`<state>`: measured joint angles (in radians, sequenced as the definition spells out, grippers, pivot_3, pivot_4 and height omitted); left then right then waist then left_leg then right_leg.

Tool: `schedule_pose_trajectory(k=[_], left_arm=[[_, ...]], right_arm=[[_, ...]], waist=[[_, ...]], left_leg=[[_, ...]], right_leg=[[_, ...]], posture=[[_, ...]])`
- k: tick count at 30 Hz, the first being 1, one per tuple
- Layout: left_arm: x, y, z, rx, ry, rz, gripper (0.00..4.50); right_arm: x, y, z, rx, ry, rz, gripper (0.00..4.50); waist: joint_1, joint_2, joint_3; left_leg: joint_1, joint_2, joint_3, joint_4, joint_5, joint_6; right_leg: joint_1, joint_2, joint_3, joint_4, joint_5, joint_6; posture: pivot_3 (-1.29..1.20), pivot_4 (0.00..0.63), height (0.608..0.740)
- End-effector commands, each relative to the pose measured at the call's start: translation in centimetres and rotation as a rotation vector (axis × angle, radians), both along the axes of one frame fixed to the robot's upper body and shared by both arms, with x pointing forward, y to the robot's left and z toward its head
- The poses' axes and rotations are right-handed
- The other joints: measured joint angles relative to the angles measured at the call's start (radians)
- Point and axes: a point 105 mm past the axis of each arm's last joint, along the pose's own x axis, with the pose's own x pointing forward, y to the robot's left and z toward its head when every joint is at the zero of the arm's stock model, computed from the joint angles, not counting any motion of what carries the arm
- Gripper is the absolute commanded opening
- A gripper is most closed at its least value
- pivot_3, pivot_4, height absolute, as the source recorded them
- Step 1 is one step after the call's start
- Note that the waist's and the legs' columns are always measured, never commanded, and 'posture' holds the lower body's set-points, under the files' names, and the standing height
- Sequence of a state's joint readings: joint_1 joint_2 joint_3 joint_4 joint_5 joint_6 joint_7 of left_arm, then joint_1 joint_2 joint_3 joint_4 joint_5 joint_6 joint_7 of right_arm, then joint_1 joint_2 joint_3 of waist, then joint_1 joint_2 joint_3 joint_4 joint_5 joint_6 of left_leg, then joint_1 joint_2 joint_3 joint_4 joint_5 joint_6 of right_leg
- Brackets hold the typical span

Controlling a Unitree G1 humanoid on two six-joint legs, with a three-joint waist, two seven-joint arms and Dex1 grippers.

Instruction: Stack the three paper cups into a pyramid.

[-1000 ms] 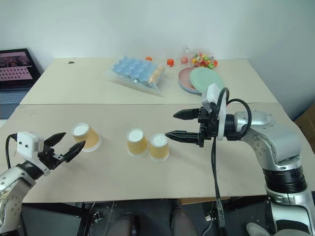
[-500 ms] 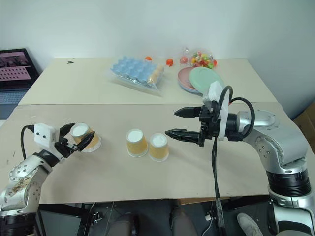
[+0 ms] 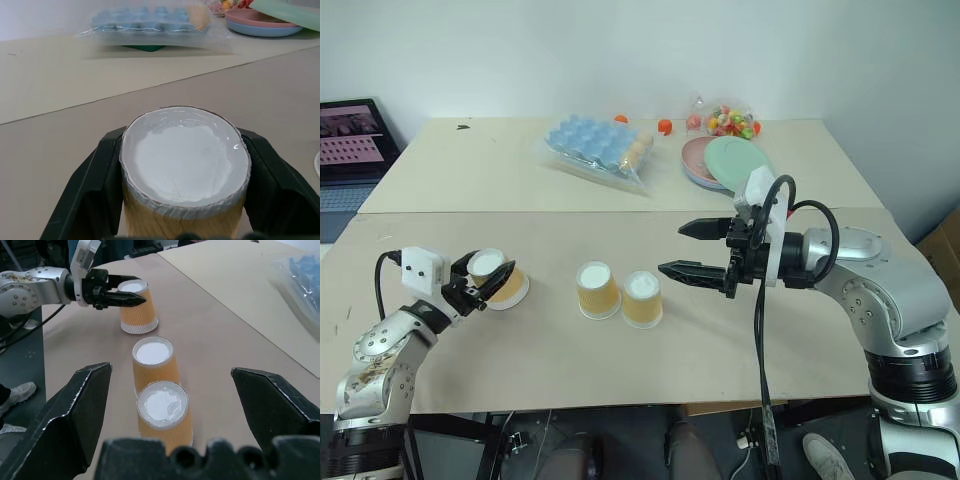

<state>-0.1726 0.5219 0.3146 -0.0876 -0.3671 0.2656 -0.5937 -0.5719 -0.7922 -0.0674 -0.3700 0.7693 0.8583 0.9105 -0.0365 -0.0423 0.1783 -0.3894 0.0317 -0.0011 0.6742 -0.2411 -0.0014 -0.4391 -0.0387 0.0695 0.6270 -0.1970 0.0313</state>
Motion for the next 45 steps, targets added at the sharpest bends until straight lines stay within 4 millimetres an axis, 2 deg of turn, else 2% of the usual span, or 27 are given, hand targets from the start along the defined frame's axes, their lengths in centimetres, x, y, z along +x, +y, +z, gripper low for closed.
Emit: schedule_pose_trajectory(k=[1,3,5,7,11,14,17,21,28,33,38,45], left_arm=[[1.6,-2.3,5.7,0.028,-0.120,-0.101,2.62],[2.3,-4.8,8.9,0.042,-0.146,-0.215,2.62],[2.6,-6.3,9.9,0.054,-0.107,-0.289,2.62],[2.0,-8.7,11.5,0.077,-0.088,-0.437,2.62],[1.3,-11.8,14.6,0.084,-0.092,-0.623,2.62],[0.4,-13.9,15.5,0.118,-0.074,-0.763,2.62],[0.2,-15.2,15.0,0.231,-0.071,-0.823,2.62],[0.1,-16.5,15.7,0.180,-0.053,-0.919,2.62],[-0.6,-18.5,12.6,0.157,0.022,-1.016,2.62],[-0.8,-18.9,10.7,0.160,0.058,-1.017,2.62],[-1.2,-18.9,9.6,0.174,0.061,-1.018,2.62],[-1.4,-18.7,9.1,0.192,0.037,-0.981,2.62]], right_arm=[[-0.7,-0.2,1.2,0.011,-0.052,-0.004,4.50],[-1.1,-0.2,0.9,0.015,-0.040,-0.004,4.50],[-1.5,-0.2,0.7,0.014,-0.032,-0.002,4.50],[-1.9,-0.5,0.3,0.014,-0.018,-0.014,4.50],[-2.5,-1.2,-0.4,0.011,0.003,-0.054,4.50],[-3.0,-1.4,-0.9,0.010,0.013,-0.086,4.50],[-3.0,-1.5,-1.0,0.018,0.005,-0.115,4.50],[-3.0,-1.6,-0.9,0.029,-0.003,-0.144,4.50],[-3.3,-1.8,-0.9,0.033,-0.010,-0.178,4.50],[-3.4,-2.0,-0.8,0.030,-0.015,-0.194,4.50],[-3.3,-2.1,-0.7,0.028,-0.019,-0.209,4.50],[-3.0,-2.1,-0.5,0.026,-0.032,-0.217,4.50]], waist=[[0.006,0.000,0.000],[0.019,-0.002,0.001],[0.024,-0.002,0.001],[0.018,-0.001,0.000],[0.014,-0.001,0.000],[0.016,-0.001,0.000],[0.013,-0.001,0.000],[0.014,-0.001,0.000],[0.015,-0.001,0.000],[0.016,-0.001,0.000],[0.016,-0.001,0.000],[0.019,-0.001,0.000]], left_leg=[[0.000,0.000,0.000,0.000,0.000,0.000],[-0.002,0.000,-0.002,0.002,0.000,0.000],[-0.003,0.000,-0.002,0.003,0.000,0.000],[-0.002,-0.001,-0.001,0.002,-0.001,0.001],[-0.004,-0.002,-0.001,0.002,-0.003,0.002],[-0.004,-0.002,-0.001,0.002,-0.003,0.002],[-0.002,-0.002,-0.001,0.003,-0.003,0.002],[-0.001,-0.002,0.000,0.003,-0.002,0.002],[-0.002,-0.002,0.000,0.003,-0.002,0.002],[-0.002,-0.002,-0.001,0.004,-0.002,0.002],[-0.002,-0.002,-0.001,0.003,-0.002,0.002],[-0.002,-0.002,-0.001,0.004,-0.002,0.002]], right_leg=[[0.000,0.000,0.000,0.000,0.000,0.000],[-0.001,0.001,-0.002,0.000,0.000,0.001],[0.000,0.001,-0.002,0.000,0.000,0.001],[0.001,0.000,0.000,-0.001,0.000,0.001],[0.000,-0.001,0.000,-0.001,0.001,0.000],[-0.001,-0.001,0.000,-0.001,0.000,0.001],[0.000,-0.001,0.001,-0.001,-0.001,0.004],[0.000,0.000,0.001,0.001,-0.002,0.004],[0.000,0.001,0.002,0.000,-0.002,0.004],[0.000,0.001,0.002,0.000,-0.002,0.004],[0.000,0.001,0.002,0.000,-0.002,0.004],[0.000,0.001,0.002,0.000,-0.002,0.004]], posture=[[0.00,0.150,0.740],[0.00,0.150,0.740],[0.00,0.150,0.740],[0.00,0.150,0.740],[0.00,0.150,0.740],[0.00,0.150,0.740],[0.00,0.150,0.740],[0.00,0.150,0.740],[0.00,0.150,0.740],[0.00,0.150,0.740],[0.00,0.150,0.740],[0.00,0.150,0.740]])
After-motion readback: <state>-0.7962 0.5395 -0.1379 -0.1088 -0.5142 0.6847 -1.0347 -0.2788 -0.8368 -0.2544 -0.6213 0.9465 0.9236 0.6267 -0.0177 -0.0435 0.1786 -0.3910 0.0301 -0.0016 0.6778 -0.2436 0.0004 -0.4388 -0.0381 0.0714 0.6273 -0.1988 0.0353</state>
